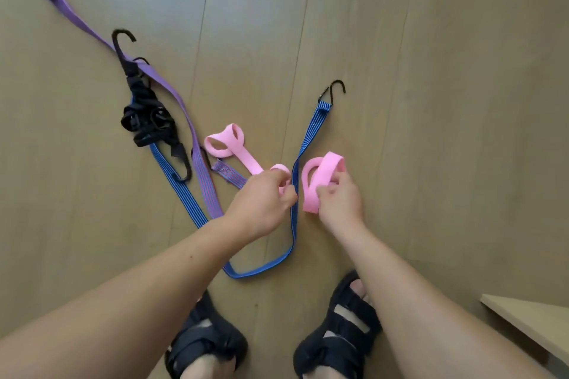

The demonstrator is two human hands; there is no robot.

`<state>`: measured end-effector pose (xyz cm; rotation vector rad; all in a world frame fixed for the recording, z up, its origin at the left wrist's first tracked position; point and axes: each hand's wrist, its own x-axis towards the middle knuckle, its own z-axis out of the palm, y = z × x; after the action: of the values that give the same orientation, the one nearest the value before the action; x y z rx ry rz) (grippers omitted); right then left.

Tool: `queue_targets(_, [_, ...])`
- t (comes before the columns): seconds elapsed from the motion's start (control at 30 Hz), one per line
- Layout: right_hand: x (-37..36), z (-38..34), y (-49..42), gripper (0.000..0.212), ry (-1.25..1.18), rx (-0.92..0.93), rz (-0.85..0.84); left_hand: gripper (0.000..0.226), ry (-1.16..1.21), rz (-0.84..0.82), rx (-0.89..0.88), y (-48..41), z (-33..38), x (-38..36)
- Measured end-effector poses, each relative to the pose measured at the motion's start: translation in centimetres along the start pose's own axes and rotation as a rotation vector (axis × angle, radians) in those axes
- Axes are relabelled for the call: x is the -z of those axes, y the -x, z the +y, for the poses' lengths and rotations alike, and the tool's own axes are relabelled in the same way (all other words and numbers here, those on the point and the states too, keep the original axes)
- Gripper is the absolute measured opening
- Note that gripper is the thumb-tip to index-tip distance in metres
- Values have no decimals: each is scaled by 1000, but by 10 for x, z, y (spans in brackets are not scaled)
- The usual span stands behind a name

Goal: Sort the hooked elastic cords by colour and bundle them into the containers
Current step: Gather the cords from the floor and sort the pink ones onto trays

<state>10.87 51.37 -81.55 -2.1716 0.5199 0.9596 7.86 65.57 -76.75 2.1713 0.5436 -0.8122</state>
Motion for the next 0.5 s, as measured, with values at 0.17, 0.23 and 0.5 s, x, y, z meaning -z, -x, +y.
queue_targets(0.17, [-3, -30, 54, 16, -214, 223, -125, 30, 344, -102, 138, 16, 2, 21])
queue_targets(0.23, [0, -40, 69, 29, -234, 227, -154, 34, 424, -71, 153, 29, 2, 34])
queue_targets(0.5, [-18, -67, 45, 20, 231, 234, -123, 41, 499, 283, 163, 72, -37, 88])
